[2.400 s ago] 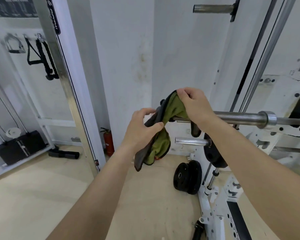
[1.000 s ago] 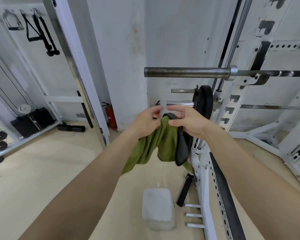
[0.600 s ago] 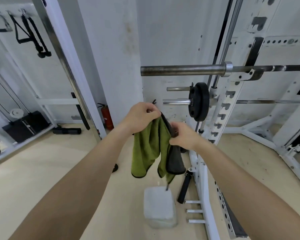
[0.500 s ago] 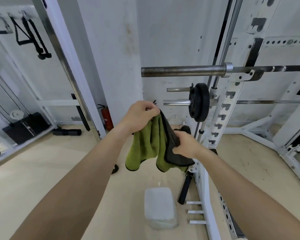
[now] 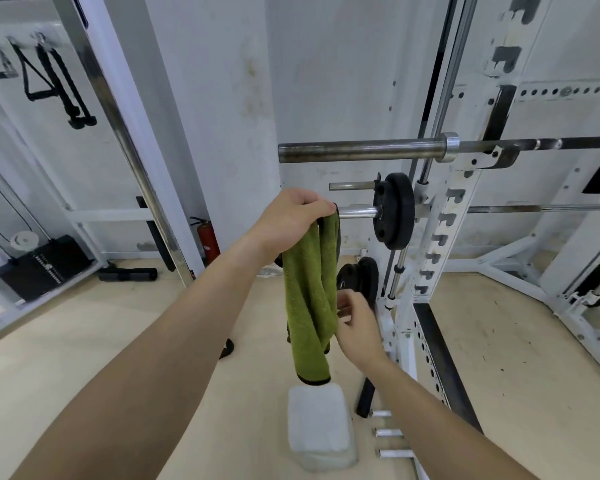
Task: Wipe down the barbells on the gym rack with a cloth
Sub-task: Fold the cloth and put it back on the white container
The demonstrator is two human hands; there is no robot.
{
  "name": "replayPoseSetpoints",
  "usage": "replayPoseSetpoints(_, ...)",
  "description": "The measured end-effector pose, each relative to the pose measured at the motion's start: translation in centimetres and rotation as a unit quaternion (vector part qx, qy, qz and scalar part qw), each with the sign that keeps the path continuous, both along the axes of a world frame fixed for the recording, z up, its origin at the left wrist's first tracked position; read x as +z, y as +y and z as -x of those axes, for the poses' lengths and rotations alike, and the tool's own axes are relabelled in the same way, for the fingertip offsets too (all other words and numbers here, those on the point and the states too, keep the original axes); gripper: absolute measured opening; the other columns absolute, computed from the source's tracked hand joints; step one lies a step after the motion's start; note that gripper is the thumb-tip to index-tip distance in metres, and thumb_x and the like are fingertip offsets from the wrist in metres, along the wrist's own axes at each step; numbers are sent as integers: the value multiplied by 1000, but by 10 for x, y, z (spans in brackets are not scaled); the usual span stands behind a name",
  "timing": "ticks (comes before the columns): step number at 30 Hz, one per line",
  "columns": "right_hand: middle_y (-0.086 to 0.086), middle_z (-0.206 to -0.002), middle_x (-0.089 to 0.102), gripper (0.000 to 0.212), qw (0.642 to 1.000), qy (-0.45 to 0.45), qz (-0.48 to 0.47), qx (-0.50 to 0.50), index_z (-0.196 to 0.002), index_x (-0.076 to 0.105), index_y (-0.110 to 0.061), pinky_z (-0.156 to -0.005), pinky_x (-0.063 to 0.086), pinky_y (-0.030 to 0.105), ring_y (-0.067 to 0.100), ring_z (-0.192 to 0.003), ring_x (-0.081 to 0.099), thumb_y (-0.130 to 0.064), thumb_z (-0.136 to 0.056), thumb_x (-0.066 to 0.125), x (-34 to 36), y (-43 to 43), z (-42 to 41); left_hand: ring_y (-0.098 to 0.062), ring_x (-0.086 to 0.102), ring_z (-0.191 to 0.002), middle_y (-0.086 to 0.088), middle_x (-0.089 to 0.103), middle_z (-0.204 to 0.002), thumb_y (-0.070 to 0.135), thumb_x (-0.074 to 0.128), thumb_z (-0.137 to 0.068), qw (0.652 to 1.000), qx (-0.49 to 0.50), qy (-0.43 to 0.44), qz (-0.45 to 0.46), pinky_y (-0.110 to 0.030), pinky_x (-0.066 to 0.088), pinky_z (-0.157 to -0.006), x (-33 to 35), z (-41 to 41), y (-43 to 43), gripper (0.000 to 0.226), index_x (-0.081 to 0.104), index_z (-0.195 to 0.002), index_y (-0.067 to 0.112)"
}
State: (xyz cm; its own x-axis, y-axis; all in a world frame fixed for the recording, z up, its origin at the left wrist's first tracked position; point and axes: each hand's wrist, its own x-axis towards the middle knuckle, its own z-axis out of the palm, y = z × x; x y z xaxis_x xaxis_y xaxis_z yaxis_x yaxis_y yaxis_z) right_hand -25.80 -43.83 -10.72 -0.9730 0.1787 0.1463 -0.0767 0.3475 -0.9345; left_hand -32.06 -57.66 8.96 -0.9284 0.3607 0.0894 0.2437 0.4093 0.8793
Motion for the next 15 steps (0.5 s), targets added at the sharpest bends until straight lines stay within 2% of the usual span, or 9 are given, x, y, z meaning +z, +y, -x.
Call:
replayPoseSetpoints(2,-4,-93,71,9,995,-32,84,46,-99,69,-22,-74,51,26,10,-82,63,-18,-95,62,8,-6,-2,-29,66,-69,-20,70,-85,35,61,-89,1000,-3,-2,0,-38,56,-75,3,-2,0,34,72,-92,3)
replayPoseSetpoints(3,-3,-84,71,14,989,-53,123,62,-96,71,-15,-70,51,27,12,-76,64,-16,-99,58,13,-8,-3,-25,63,-67,-24,67,-83,34,61,-91,1000,-1,-2,2,-36,54,-73,3,-2,-2,33,71,-91,2)
replayPoseSetpoints(5,-6,-68,68,24,978,-91,167,84,-89,72,-11,-59,49,25,9,-63,62,-19,-102,53,19,-10,-6,-24,62,-68,-30,65,-90,34,60,-92,1000,2,-5,-1,-39,55,-72,3,-1,-7,36,69,-92,0)
replayPoseSetpoints(6,-8,-67,68,22,976,-100,170,93,-88,72,-12,-57,49,22,6,-61,62,-18,-101,55,18,-11,-5,-25,62,-69,-31,65,-94,34,60,-92,1000,2,-11,-4,-42,57,-74,2,0,-10,37,69,-93,-1)
replayPoseSetpoints(8,-3,-71,69,14,972,-108,184,102,-89,73,-9,-63,52,23,9,-66,64,-13,-96,62,14,-15,-3,-26,65,-72,-29,66,-96,33,61,-91,1000,1,-22,1,-44,58,-78,1,0,-13,36,70,-93,-2)
replayPoseSetpoints(11,14,-81,71,12,966,-122,218,73,-90,72,-1,-75,59,40,24,-76,67,-11,-93,67,4,-13,7,-26,71,-81,-16,72,-96,30,62,-92,999,11,-28,19,-40,58,-81,-2,1,-20,27,76,-91,6)
replayPoseSetpoints(13,11,-84,74,11,963,-131,228,57,-95,72,-1,-74,59,38,23,-81,69,-10,-95,65,-3,-3,13,-23,72,-89,-6,75,-99,33,65,-92,998,40,-44,9,-40,59,-84,-6,6,-32,23,79,-89,15)
replayPoseSetpoints(15,12,-92,76,14,958,-144,246,37,-103,73,-4,-77,57,38,27,-88,69,-4,-96,60,-12,15,18,-22,73,-86,-7,76,-94,32,69,-90,994,85,-63,12,-38,61,-81,-13,13,-50,20,80,-86,17)
